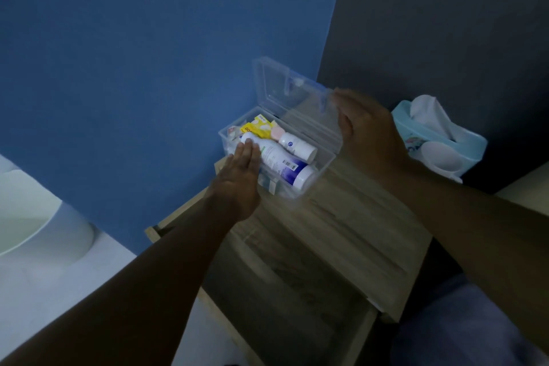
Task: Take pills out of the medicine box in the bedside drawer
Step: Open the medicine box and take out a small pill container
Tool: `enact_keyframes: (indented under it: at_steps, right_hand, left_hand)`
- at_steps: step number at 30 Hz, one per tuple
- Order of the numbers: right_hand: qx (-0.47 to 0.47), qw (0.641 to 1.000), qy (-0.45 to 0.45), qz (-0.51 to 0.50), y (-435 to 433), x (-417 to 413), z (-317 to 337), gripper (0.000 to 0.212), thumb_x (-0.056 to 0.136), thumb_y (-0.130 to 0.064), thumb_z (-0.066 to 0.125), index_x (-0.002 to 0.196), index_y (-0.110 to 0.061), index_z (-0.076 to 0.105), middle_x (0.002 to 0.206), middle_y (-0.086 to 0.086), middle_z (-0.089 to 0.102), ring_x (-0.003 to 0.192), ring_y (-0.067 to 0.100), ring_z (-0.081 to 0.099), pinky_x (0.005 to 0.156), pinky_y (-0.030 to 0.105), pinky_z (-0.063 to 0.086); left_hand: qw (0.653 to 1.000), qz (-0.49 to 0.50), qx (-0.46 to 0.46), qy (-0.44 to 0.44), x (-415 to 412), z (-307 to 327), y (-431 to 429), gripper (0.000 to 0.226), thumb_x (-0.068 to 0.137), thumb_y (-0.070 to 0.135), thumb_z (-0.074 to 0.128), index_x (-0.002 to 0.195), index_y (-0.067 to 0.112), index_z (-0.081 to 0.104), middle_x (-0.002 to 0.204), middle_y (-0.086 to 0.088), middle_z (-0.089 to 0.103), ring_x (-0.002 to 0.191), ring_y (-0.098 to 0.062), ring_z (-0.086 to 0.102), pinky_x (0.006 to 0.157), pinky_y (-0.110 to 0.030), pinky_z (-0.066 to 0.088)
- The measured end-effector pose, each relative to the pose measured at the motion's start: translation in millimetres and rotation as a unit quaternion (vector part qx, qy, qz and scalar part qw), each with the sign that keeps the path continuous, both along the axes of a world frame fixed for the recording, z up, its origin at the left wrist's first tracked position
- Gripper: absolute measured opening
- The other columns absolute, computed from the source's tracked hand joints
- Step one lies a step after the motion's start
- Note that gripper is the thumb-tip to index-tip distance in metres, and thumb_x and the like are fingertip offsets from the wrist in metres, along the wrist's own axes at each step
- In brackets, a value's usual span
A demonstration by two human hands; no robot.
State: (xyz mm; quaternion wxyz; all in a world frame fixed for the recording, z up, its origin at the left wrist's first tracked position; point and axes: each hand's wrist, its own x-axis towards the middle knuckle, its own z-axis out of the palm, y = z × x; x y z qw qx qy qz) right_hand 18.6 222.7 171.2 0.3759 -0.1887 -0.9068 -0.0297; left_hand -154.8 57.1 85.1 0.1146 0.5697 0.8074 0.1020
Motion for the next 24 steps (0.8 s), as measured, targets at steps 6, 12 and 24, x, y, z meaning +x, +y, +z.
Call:
enact_keyframes:
  at_steps: [6, 12, 24]
  right_hand:
    - [-0.043, 0.996, -0.047, -0.06, 39, 2, -11, 0.038, 0.09, 0.006, 0.061, 0.128, 0.01, 0.06, 0.124, 0.028, 0.066, 0.114, 0.039, 0.066, 0.102, 0.041, 0.051]
    - [-0.213, 0.954, -0.114, -0.175, 55, -14, -39, 0.061, 0.098, -0.002, 0.051, 0.154, -0.004, 0.027, 0.157, 0.02, 0.033, 0.145, 0.034, 0.033, 0.119, 0.039, 0.027]
    - [-0.29, 0.928, -0.046, -0.231, 42, -32, -41, 0.055, 0.095, -0.01, 0.052, 0.148, -0.008, 0.037, 0.146, 0.019, 0.048, 0.135, 0.034, 0.045, 0.103, 0.037, 0.041]
  left_hand:
    - [1.0, 0.003, 0.014, 0.008, -1, -3, 0, 0.089, 0.087, 0.005, 0.052, 0.154, 0.009, -0.008, 0.163, -0.01, -0.014, 0.15, -0.026, -0.012, 0.123, -0.037, 0.001]
    - [1.0, -0.004, 0.023, 0.015, -7, -15, -3, 0.086, 0.087, 0.006, 0.048, 0.153, 0.006, -0.007, 0.163, -0.013, -0.014, 0.15, -0.027, -0.011, 0.122, -0.034, 0.0]
    - [1.0, 0.001, 0.014, 0.009, -3, -6, 1, 0.086, 0.088, 0.008, 0.047, 0.154, 0.008, -0.007, 0.163, -0.011, -0.013, 0.15, -0.026, -0.011, 0.123, -0.037, 0.006]
